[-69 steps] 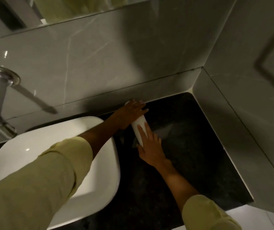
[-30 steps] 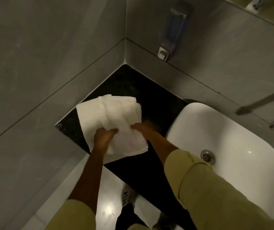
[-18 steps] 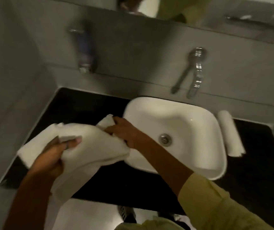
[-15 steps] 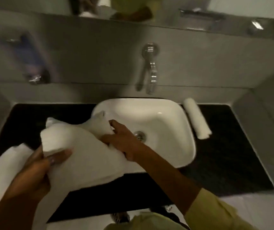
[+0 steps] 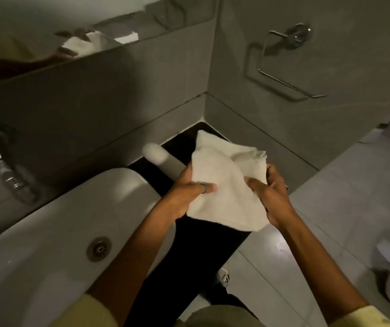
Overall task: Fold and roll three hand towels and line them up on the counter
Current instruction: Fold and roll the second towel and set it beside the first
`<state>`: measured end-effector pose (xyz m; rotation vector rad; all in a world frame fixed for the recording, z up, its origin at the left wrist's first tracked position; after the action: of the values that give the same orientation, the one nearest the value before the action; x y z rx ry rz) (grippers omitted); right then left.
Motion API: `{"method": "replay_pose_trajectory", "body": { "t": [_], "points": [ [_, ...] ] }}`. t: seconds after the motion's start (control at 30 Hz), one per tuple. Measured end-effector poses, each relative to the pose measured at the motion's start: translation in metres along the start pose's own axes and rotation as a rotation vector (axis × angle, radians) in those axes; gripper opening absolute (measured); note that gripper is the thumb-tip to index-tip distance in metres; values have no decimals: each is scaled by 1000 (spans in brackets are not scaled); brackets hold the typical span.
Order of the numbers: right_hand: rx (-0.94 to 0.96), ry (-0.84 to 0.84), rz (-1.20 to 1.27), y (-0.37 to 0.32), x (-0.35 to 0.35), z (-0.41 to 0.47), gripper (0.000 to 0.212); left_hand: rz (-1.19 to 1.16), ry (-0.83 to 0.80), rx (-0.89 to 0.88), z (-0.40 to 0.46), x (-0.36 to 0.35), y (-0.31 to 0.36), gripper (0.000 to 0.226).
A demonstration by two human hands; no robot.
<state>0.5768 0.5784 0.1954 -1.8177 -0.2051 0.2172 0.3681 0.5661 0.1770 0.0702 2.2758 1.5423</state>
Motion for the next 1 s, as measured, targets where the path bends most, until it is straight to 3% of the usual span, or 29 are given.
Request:
{"method": "replay_pose_trajectory", "body": {
  "t": [0.1, 0.17, 0.27, 0.37, 0.43, 0.5, 0.57, 0.67, 0.73, 0.9, 1.0],
  "points": [
    [-64, 130, 38, 53, 50, 23, 40, 167, 81, 142, 61, 1, -47, 86],
    [-216, 155, -10, 110, 77, 31, 45, 228, 145, 296, 79, 1, -104, 75],
    [-515, 88, -218, 189, 104, 29, 58, 358, 133, 558, 71, -2, -175, 74],
    [-483, 122, -538, 198, 129, 35, 60, 764, 164, 699, 74, 0, -194, 96],
    [-358, 175, -722, 184, 134, 44, 58, 1117, 222, 610, 88, -9, -170, 99],
    [-218, 122, -855, 173, 127, 63, 53, 1255, 169, 414, 121, -27, -149, 78],
    [-128, -57, -962, 172, 112, 90, 51, 1282, 14, 336, 163, -39, -138, 60],
    [-61, -315, -1171, 180, 99, 136, 55, 1464, -136, 335, 219, -30, -130, 61],
    [-144, -359, -1234, 185, 109, 167, 64, 1576, -151, 303, 246, -15, -124, 71],
    [-289, -382, -1239, 161, 132, 227, 96, 1603, -234, 417, 295, 7, -104, 105],
    [-430, -476, -1000, 167, 142, 243, 88, 1588, -289, 494, 310, 5, -95, 104]
  ]
}}
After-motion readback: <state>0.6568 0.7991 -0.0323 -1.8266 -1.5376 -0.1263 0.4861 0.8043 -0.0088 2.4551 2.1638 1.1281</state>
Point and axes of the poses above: each hand's wrist, its own z-axis towards the middle knuckle, its own x-axis out of the back of the hand, y = z × x, the point moved 7 cm from there along z, towards the middle knuckle, and after that the axes turned 15 degrees about -y, right-handed, at the moved point
